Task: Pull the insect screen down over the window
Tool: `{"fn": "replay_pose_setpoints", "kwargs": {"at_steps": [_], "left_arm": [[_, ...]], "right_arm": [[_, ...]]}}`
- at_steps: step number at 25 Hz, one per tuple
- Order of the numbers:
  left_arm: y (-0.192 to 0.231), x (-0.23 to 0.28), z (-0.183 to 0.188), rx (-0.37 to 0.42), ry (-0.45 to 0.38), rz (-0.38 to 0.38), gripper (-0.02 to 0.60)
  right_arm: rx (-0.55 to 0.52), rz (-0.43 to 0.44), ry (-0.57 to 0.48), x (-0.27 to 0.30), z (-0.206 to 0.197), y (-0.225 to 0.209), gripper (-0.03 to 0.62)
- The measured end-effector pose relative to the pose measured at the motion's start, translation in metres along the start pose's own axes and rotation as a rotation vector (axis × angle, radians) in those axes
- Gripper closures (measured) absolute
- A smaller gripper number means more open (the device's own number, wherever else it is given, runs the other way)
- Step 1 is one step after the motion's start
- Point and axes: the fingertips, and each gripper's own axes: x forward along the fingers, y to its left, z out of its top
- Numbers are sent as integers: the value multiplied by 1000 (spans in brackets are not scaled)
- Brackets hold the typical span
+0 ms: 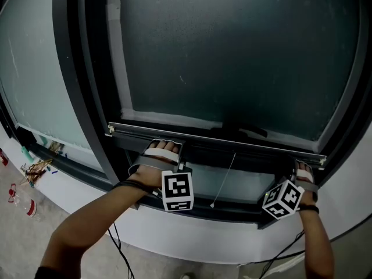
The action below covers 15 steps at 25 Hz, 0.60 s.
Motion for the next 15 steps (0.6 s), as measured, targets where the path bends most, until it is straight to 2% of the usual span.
{"fn": "replay_pose_setpoints", "kwargs": {"at_steps": [9,15], "left_arm": [[2,-11,-5,-62,7,-10,319],[4,-27,-4,-157,-31,11,336]], "right_arm": [[62,11,-12,-7,0,-3,445],[127,33,-18,-12,1,-3,437]]}}
